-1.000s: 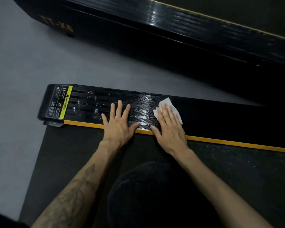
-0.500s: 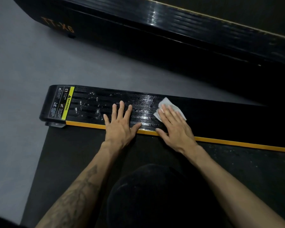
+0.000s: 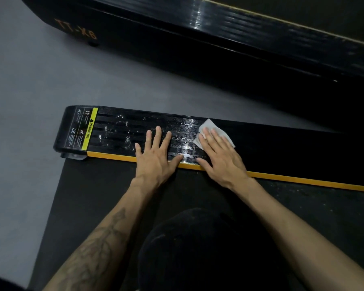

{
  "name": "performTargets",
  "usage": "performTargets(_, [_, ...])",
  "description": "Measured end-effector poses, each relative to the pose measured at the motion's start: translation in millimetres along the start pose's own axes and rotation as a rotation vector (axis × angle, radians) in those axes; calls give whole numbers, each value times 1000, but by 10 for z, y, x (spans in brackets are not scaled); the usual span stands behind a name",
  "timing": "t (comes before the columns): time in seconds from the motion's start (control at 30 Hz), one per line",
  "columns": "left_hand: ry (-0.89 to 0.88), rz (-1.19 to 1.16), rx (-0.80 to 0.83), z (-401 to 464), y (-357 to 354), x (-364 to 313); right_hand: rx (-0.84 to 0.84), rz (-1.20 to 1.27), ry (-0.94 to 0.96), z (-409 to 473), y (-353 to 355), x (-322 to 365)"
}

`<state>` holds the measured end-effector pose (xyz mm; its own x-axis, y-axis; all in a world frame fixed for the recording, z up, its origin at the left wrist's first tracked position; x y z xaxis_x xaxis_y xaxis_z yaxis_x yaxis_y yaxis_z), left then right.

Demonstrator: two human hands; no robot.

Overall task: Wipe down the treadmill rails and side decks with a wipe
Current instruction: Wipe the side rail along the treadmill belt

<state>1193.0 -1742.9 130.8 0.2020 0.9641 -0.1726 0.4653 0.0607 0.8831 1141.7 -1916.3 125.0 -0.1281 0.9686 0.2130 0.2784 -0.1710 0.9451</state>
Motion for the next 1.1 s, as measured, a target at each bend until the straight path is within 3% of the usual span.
performTargets(0.27, [-35,2,-49,-20,24,25,-16,70,-259,487,98,40])
performTargets(0.47, [-74,-92,-71,-71,76,95,11,31,-10,255,25,274])
performTargets(0.6, [-93,-176,-112,-125,128,207,-15,-21,-53,22,62,-26])
performTargets(0.77, [-77,-179,-103,-113,133,204,-4,-15,-222,483,90,121])
performTargets(0.97, [-78,-140,-96,-109,147,218,34,-9,35,336,-50,470])
performTargets(1.1, [-53,-180,-62,-98,140,244,2,-24,23,114,-60,201])
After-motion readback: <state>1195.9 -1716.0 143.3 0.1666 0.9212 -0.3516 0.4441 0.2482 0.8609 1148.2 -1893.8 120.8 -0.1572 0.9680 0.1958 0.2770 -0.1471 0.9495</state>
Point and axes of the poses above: each hand's wrist, its own z-axis towards the middle knuckle, its own y-axis out of the back of the hand, x = y × z, the point moved 10 cm from there along z, towards the middle knuckle, and after that the axes turned 3 degrees about y, right-handed, at the moved point
